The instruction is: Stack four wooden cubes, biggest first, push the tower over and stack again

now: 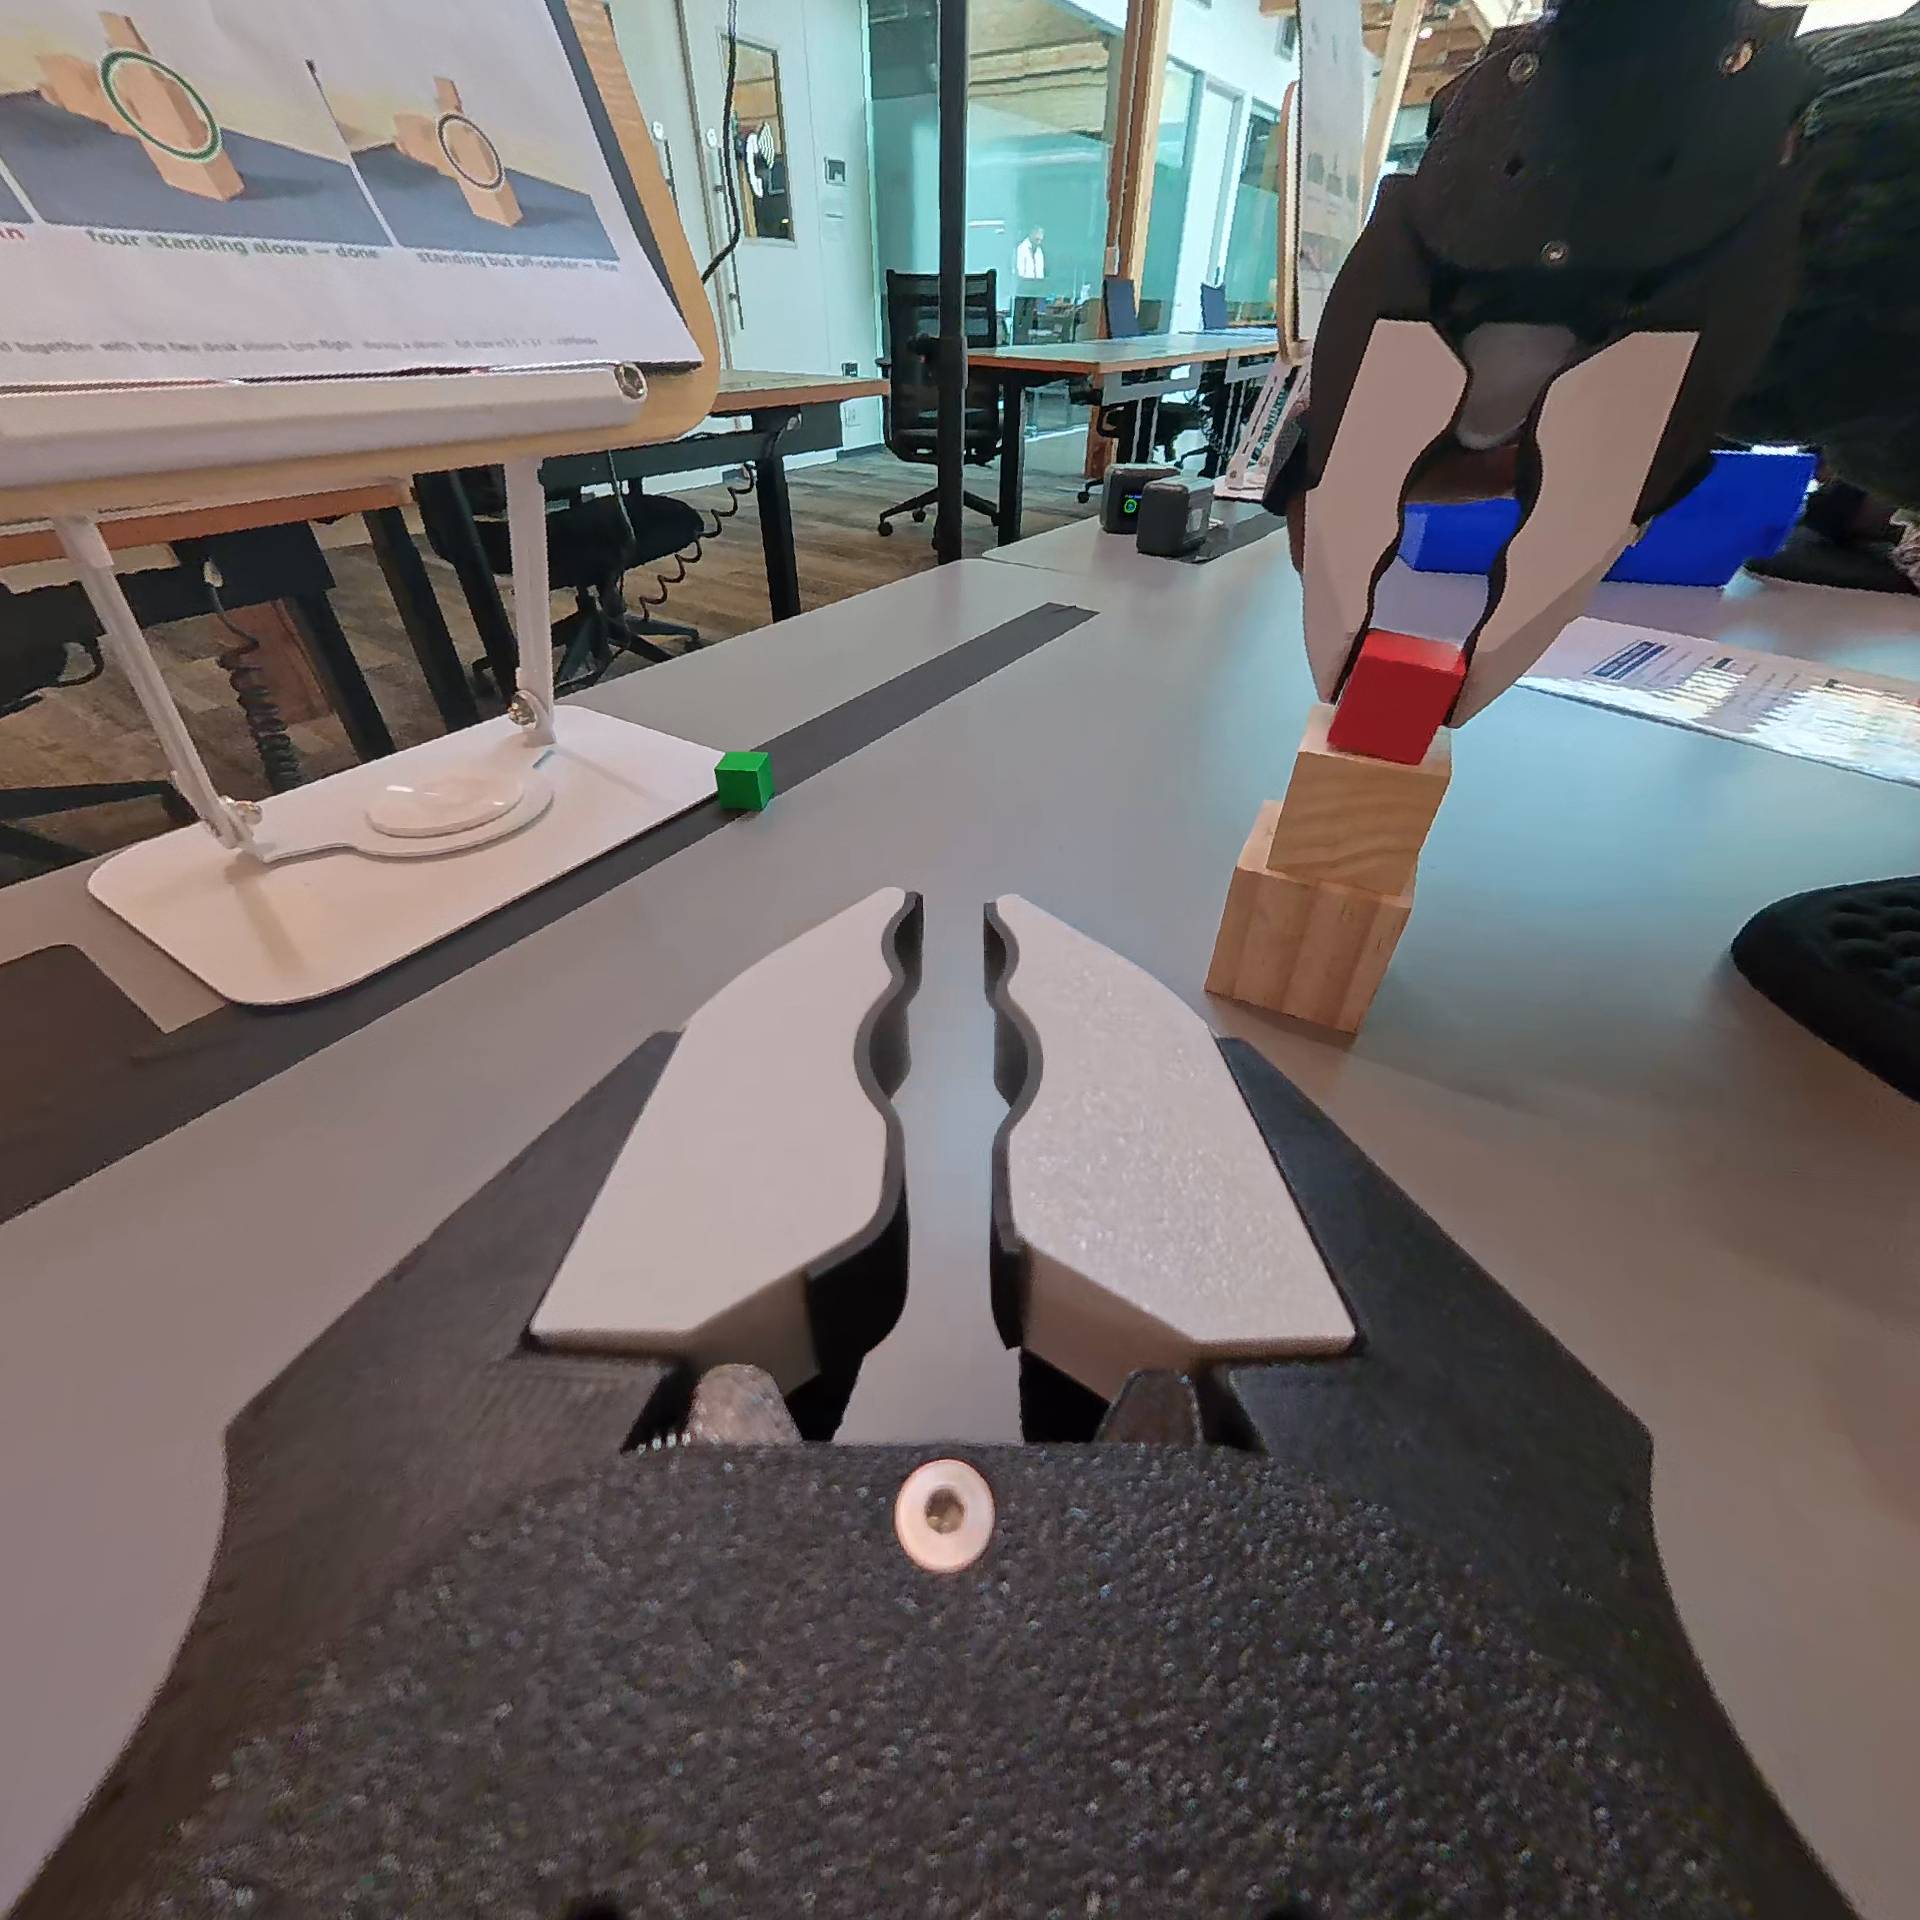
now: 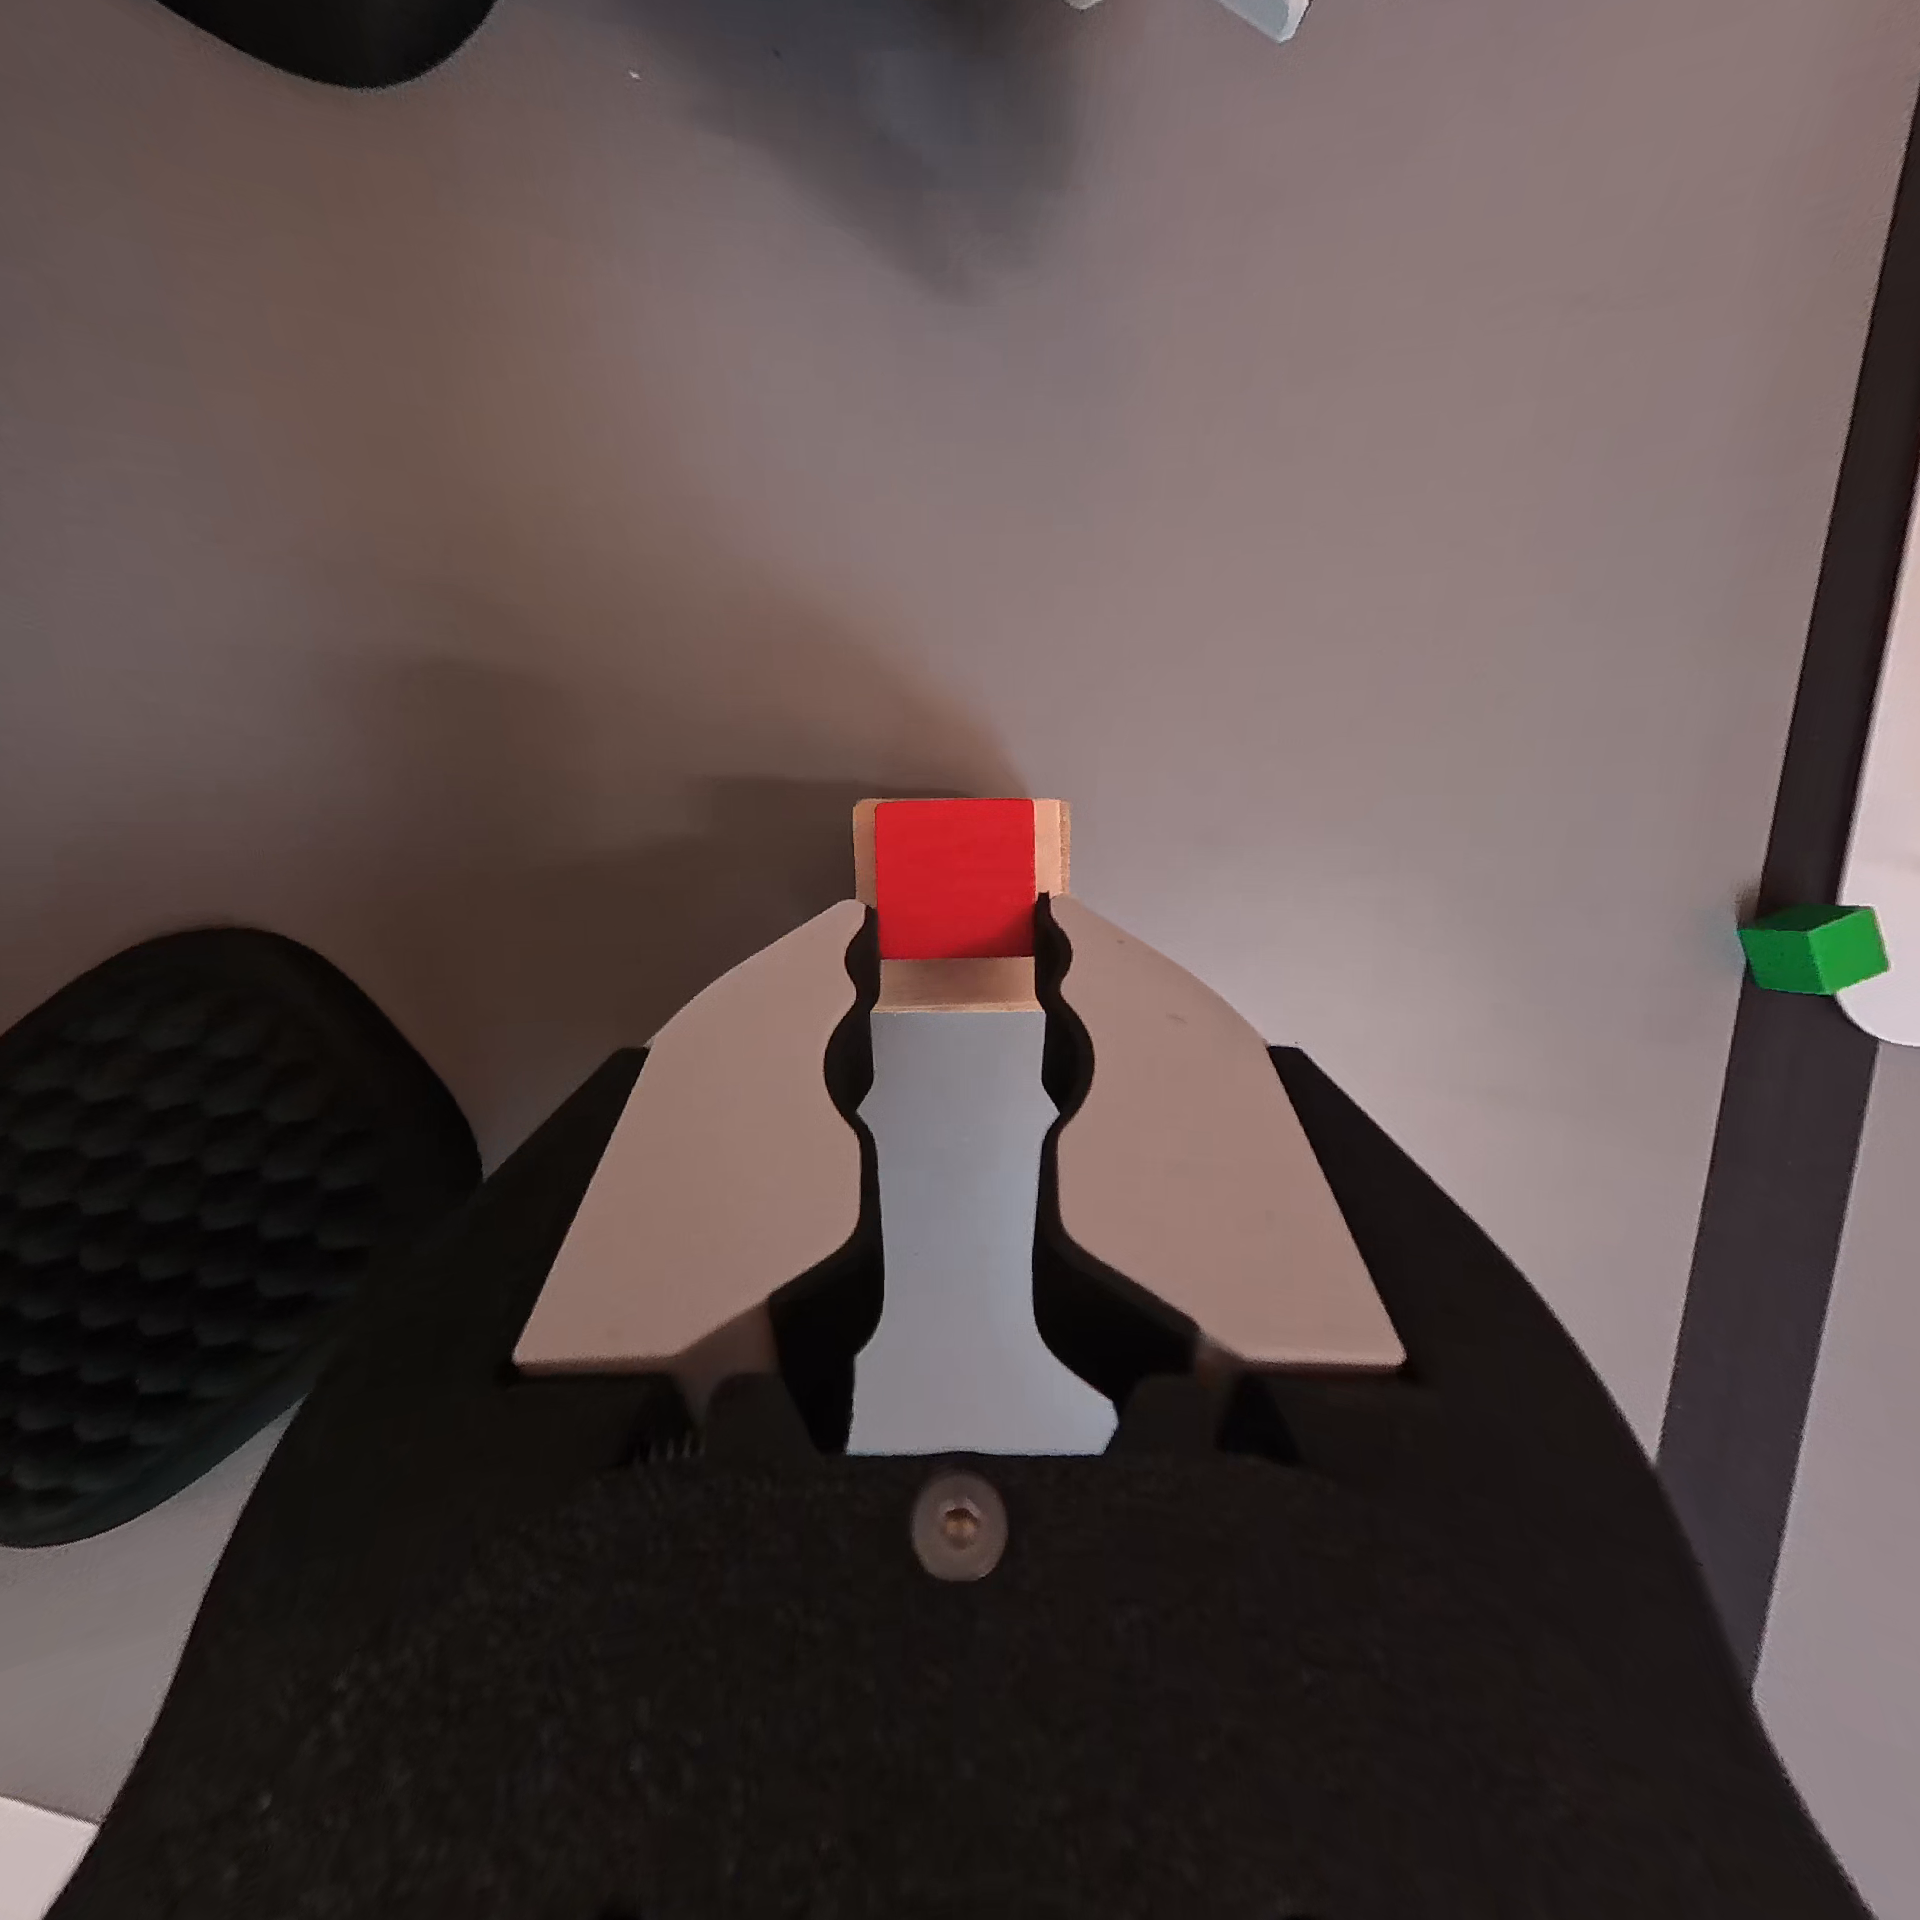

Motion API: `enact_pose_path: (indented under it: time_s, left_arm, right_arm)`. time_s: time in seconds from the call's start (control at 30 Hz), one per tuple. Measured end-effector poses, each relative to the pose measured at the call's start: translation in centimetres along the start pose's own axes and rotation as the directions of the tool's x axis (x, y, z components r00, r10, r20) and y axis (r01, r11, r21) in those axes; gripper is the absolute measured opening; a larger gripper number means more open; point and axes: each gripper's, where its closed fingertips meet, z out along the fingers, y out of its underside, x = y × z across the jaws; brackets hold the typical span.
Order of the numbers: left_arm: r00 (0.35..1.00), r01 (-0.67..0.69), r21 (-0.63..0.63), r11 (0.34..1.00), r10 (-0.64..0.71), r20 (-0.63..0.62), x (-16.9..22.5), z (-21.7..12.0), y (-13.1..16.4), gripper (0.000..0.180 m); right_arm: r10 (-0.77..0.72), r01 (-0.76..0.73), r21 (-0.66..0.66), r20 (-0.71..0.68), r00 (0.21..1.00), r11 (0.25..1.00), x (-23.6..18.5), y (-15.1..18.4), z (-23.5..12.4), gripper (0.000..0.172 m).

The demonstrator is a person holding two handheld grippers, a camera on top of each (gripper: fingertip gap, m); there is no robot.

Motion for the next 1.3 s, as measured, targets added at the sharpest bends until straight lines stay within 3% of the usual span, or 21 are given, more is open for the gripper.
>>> enact_pose_path:
  time_s: [0.17, 0.37, 0.57, 0.7, 0.9, 1.03, 1.3]
  left_arm:
    - [1.0, 0.001, 0.003, 1.0, -0.001, 0.007, -0.1, 0.0, -0.1, 0.012]
    - [1.0, 0.005, 0.002, 1.0, -0.005, 0.012, -0.2, 0.0, 0.0, 0.012]
    - [1.0, 0.007, 0.002, 1.0, -0.007, 0.011, -0.2, 0.1, 0.1, 0.013]
    - [1.0, 0.009, -0.013, 1.0, -0.009, 0.015, -0.3, 0.1, 0.5, 0.013]
    - [1.0, 0.019, -0.009, 1.0, -0.019, 0.012, -0.4, 0.2, 0.4, 0.012]
    - [1.0, 0.022, -0.01, 1.0, -0.022, 0.009, -0.4, 0.2, 0.4, 0.012]
    - [1.0, 0.018, -0.028, 0.999, -0.017, 0.019, -0.5, 0.3, 0.8, 0.012]
  right_arm:
    - [0.013, -0.011, 0.048, -0.03, 0.999, 0.999, 0.5, -0.7, -0.9, 0.041]
    - [0.095, -0.073, 0.226, -0.091, 0.991, 0.971, 2.4, -2.4, -3.9, 0.039]
    - [0.233, -0.181, 0.305, -0.143, 0.962, 0.935, 6.0, -0.7, -4.7, 0.038]
    - [0.248, -0.209, 0.325, -0.084, 0.965, 0.922, 6.5, -0.2, -3.7, 0.036]
    - [0.144, -0.154, 0.278, 0.056, 0.988, 0.948, 2.8, -1.3, -2.5, 0.04]
    - [0.071, -0.079, 0.185, 0.048, 0.996, 0.98, 0.1, -1.4, -1.4, 0.053]
    - [-0.001, 0.0, 0.034, 0.014, 1.0, 0.999, -1.0, -0.6, 0.8, 0.037]
